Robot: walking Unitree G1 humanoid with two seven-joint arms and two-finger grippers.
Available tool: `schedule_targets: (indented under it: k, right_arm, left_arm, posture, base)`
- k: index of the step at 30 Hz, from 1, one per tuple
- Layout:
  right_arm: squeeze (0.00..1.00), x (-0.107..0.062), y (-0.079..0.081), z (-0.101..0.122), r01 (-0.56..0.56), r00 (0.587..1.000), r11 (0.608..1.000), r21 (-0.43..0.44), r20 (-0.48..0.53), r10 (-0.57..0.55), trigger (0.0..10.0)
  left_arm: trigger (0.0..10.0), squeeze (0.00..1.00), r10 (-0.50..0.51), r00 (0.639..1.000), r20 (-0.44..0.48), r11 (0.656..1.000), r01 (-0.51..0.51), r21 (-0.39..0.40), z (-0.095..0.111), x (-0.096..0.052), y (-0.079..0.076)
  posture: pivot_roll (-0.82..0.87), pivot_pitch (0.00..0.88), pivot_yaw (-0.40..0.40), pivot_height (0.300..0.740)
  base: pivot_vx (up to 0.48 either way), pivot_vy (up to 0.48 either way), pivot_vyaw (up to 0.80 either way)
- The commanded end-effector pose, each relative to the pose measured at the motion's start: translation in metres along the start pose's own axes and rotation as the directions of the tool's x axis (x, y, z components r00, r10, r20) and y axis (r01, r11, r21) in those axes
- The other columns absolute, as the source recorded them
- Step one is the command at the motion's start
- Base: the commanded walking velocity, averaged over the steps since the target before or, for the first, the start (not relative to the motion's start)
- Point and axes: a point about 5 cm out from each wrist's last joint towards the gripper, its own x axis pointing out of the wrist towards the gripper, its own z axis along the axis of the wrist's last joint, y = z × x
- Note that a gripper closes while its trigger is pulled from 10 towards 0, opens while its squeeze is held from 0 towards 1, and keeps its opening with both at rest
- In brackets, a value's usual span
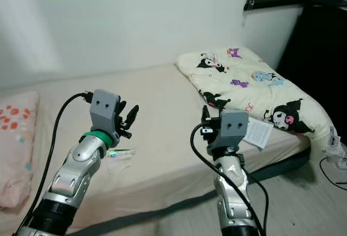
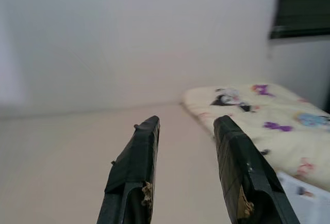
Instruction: Clean up the room
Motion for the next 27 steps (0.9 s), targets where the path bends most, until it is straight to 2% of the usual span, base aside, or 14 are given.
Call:
schedule_targets:
  k: [1, 9, 14, 17, 19, 20, 21, 22, 24, 26, 27]
  right_arm:
    - [0.00, -0.002, 0.001, -0.001, -0.005, 1.000, 1.000, 0.006, -0.005, 0.005, 10.0]
    - [0.00, -0.005, 0.010, -0.002, -0.059, 0.998, 0.998, 0.025, -0.007, 0.060, 10.0]
    - [0.00, -0.007, 0.015, -0.008, -0.087, 0.995, 0.996, 0.029, -0.040, 0.088, 10.0]
    - [0.00, -0.009, 0.015, -0.016, -0.077, 0.994, 0.996, 0.041, -0.074, 0.080, 10.0]
    - [0.00, -0.013, 0.017, -0.029, -0.077, 0.989, 0.996, 0.045, -0.125, 0.082, 10.0]
    - [0.00, -0.017, 0.022, -0.038, -0.104, 0.981, 0.994, 0.030, -0.163, 0.108, 10.0]
    - [0.00, -0.021, 0.027, -0.048, -0.139, 0.970, 0.990, 0.013, -0.201, 0.139, 10.0]
    - [0.00, -0.021, 0.027, -0.048, -0.139, 0.970, 0.990, 0.013, -0.201, 0.139, 10.0]
    - [0.00, -0.023, 0.030, -0.052, -0.151, 0.963, 0.988, 0.022, -0.222, 0.152, 10.0]
    - [0.00, -0.023, 0.032, -0.055, -0.167, 0.957, 0.986, 0.031, -0.237, 0.169, 10.0]
    - [0.00, -0.022, 0.036, -0.058, -0.200, 0.947, 0.979, 0.036, -0.248, 0.203, 10.0]
  left_arm:
    - [10.0, 0.00, 0.005, 1.000, -0.014, 1.000, -0.004, 0.009, -0.004, -0.002, 0.002]
    - [10.0, 0.00, -0.012, 1.000, 0.001, 1.000, 0.012, -0.025, -0.003, -0.004, -0.001]
    - [10.0, 0.00, -0.011, 1.000, -0.009, 1.000, 0.011, -0.019, -0.004, -0.004, -0.002]
    - [10.0, 0.00, 0.028, 0.997, -0.075, 0.999, -0.026, 0.030, -0.014, -0.005, 0.002]
    - [10.0, 0.00, 0.072, 0.987, -0.147, 0.997, -0.066, 0.043, -0.029, -0.010, 0.009]
    - [10.0, 0.00, 0.138, 0.961, -0.241, 0.988, -0.118, 0.096, -0.057, -0.023, 0.024]
    - [10.0, 0.00, 0.213, 0.916, -0.341, 0.972, -0.162, 0.170, -0.088, -0.043, 0.040]
    - [10.0, 0.00, 0.213, 0.916, -0.341, 0.972, -0.162, 0.170, -0.088, -0.043, 0.040]
    - [10.0, 0.00, 0.311, 0.860, -0.405, 0.948, -0.248, 0.201, -0.110, -0.063, 0.059]
    - [10.0, 0.00, 0.426, 0.772, -0.472, 0.903, -0.399, 0.162, -0.127, -0.089, 0.083]
    - [10.0, 0.00, 0.493, 0.729, -0.475, 0.857, -0.501, 0.121, -0.130, -0.112, 0.099]
  posture:
    - [-0.17, 0.000, 0.102, 0.733]
    - [-0.18, 0.000, 0.103, 0.733]
    - [-0.17, 0.000, 0.101, 0.733]
    - [-0.18, 0.000, 0.103, 0.733]
    - [-0.18, 0.000, 0.104, 0.733]
    - [-0.16, 0.007, 0.090, 0.733]
    - [-0.15, 0.007, 0.087, 0.733]
    - [-0.15, 0.007, 0.087, 0.733]
    - [-0.14, 0.016, 0.067, 0.733]
    - [-0.11, 0.024, 0.040, 0.733]
    - [-0.09, 0.033, 0.015, 0.733]
  base:
    - [0.000, 0.000, 0.00]
    - [0.000, 0.000, 0.00]
    - [0.000, 0.000, 0.00]
    - [0.000, 0.000, 0.00]
    - [0.000, 0.000, 0.00]
    - [0.000, 0.000, 0.00]
    - [0.000, 0.000, 0.00]
    - [0.000, 0.000, 0.00]
    - [0.000, 0.000, 0.00]
    - [0.000, 0.000, 0.00]
    - [0.000, 0.000, 0.00]
